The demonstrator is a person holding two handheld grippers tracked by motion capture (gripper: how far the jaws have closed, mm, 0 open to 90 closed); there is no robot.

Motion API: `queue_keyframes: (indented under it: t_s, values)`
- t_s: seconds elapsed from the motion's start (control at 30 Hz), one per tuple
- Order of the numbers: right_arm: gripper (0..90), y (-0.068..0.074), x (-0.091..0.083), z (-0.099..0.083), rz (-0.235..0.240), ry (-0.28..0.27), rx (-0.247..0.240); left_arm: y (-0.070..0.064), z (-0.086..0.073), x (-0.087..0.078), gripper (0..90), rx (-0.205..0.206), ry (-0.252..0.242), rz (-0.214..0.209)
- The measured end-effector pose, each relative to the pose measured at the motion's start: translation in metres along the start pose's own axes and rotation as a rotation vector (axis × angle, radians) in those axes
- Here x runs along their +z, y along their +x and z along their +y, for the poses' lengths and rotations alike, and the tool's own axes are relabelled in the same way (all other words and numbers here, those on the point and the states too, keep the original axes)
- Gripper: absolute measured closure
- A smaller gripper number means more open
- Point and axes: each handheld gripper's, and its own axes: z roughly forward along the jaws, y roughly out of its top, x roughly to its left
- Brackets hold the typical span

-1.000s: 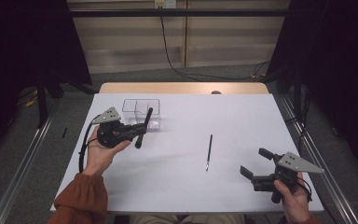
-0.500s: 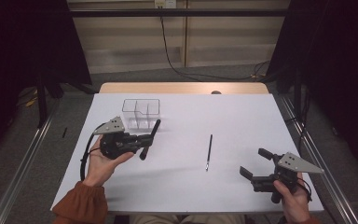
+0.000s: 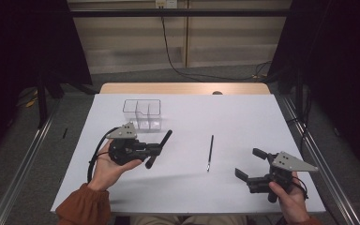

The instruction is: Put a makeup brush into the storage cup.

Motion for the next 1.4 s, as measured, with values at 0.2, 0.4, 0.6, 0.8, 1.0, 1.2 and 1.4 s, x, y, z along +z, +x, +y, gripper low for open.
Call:
queue_keyframes:
  t_s: [0.2,0.4,0.6,0.8,1.0,1.2,1.4]
  values:
    - [0.0,0.007,0.008,0.009,0.054,0.001,-0.033,-0.007,0.005,0.000,79.7,0.008,0.042,-0.020]
    - [0.0,0.013,0.016,0.015,0.105,0.015,-0.046,-0.012,0.008,0.005,79.7,0.020,0.092,-0.045]
    - [0.0,0.018,0.024,0.021,0.139,0.025,-0.073,-0.017,0.016,0.010,79.7,0.055,0.154,-0.061]
    - [0.0,0.023,0.033,0.024,0.190,0.063,-0.109,-0.020,0.021,0.014,79.7,0.063,0.213,-0.069]
    - [0.0,0.024,0.047,0.029,0.247,0.148,-0.112,-0.023,0.022,0.020,79.7,0.092,0.273,-0.079]
    - [0.0,0.031,0.057,0.038,0.297,0.230,-0.138,-0.024,0.029,0.021,79.7,0.105,0.338,-0.082]
    - [0.0,0.038,0.065,0.048,0.323,0.254,-0.173,-0.024,0.035,0.018,79.7,0.121,0.379,-0.080]
